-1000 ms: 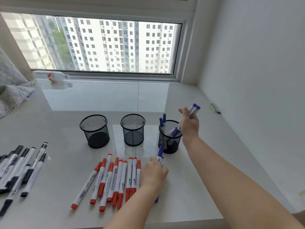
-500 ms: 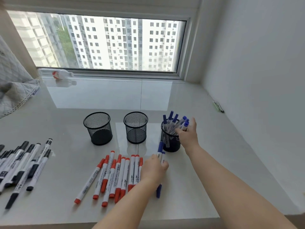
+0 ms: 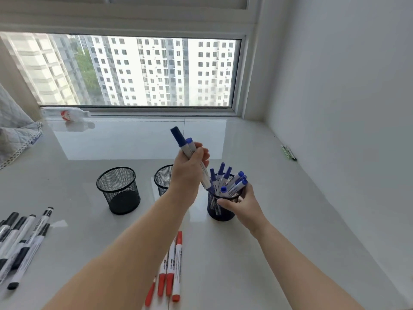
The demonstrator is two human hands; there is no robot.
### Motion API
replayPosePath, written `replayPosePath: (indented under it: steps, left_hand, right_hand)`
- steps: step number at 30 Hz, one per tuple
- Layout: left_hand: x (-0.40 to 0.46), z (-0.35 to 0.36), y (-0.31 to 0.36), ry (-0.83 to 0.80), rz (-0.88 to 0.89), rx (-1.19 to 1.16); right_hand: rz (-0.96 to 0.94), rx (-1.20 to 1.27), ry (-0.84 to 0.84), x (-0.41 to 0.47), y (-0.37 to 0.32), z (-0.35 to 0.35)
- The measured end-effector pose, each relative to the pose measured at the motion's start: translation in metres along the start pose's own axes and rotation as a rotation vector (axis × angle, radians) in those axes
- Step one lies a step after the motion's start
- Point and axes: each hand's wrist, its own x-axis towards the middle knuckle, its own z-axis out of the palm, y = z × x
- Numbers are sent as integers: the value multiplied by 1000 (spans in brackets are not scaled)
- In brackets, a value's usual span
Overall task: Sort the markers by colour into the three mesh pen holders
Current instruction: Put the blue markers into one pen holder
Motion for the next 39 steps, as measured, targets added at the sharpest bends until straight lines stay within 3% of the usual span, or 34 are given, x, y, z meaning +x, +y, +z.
replayPosePath:
  steps: [5,10,15,19,23,29,32,34,37,39]
  left_hand:
    - [20,17,-33,28,-83,-16]
    - [20,12,-73,79,-23,284]
    - [10,6,-87,106,17,388]
    - [12,1,-94,60,-87,468]
    - [11,-1,-94,23,-189,480]
    - [3,1,-83,0,-174,375]
    - [0,-1,-72,-18,-128,436]
    - [-1,-7,-65,-64,-47,557]
    - [-7,-17,-61,-192,90,976]
    - [-11,-21,-60,-228,94,1119]
  right_hand:
    - [22,-87,56,6,7,7]
    - [-11,-103,157,8,10,19]
    - [-13,-180,198,5,7,18]
    - [2,-207,215,1,6,17]
    - [21,-238,223,-2,4,13]
    - [53,-233,186,-4,-1,7]
    - [60,-229,178,-8,-5,2]
    - [62,-244,183,-14,-6,-1]
    - [63,-336,180,-25,-7,-4]
    - [49,-413,195,-33,-11,-4]
